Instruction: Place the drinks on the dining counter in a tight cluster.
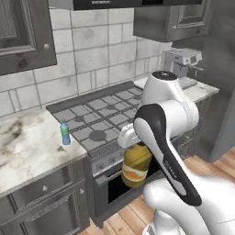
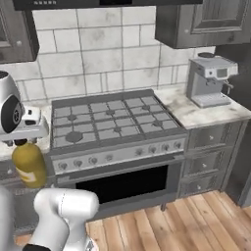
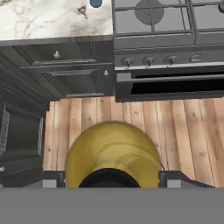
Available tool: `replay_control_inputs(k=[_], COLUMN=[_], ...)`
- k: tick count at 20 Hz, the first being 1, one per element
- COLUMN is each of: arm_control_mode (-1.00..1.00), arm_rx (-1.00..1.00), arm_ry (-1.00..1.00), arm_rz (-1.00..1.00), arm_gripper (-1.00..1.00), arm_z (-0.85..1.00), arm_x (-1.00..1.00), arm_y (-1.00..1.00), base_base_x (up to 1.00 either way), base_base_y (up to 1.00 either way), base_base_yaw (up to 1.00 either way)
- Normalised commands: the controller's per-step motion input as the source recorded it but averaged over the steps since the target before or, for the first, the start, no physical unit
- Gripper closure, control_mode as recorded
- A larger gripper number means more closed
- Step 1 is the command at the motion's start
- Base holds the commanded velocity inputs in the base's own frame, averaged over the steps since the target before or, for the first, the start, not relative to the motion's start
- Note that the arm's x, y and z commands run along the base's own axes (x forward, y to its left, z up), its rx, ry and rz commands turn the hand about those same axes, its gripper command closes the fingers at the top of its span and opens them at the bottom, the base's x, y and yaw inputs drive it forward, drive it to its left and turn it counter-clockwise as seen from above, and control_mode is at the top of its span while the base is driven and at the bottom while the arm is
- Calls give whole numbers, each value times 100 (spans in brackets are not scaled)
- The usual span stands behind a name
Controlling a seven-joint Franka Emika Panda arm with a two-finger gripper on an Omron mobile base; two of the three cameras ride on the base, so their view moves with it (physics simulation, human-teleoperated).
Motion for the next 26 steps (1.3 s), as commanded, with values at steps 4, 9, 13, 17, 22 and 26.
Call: replay_control_inputs(k=[4, 9, 13, 17, 22, 26], arm_control_mode=[100, 100, 100, 100, 100, 100], arm_rx=[0, 0, 0, 0, 0, 0], arm_ry=[0, 0, 0, 0, 0, 0], arm_rz=[0, 0, 0, 0, 0, 0], arm_gripper=[100, 100, 100, 100, 100, 100], arm_z=[0, 0, 0, 0, 0, 0], arm_x=[0, 0, 0, 0, 0, 0], arm_y=[0, 0, 0, 0, 0, 0], base_base_x=[0, 0, 0, 0, 13, 62], base_base_y=[-26, -39, -62, -46, -83, -100], base_base_yaw=[-88, -84, -78, -80, -43, 13])
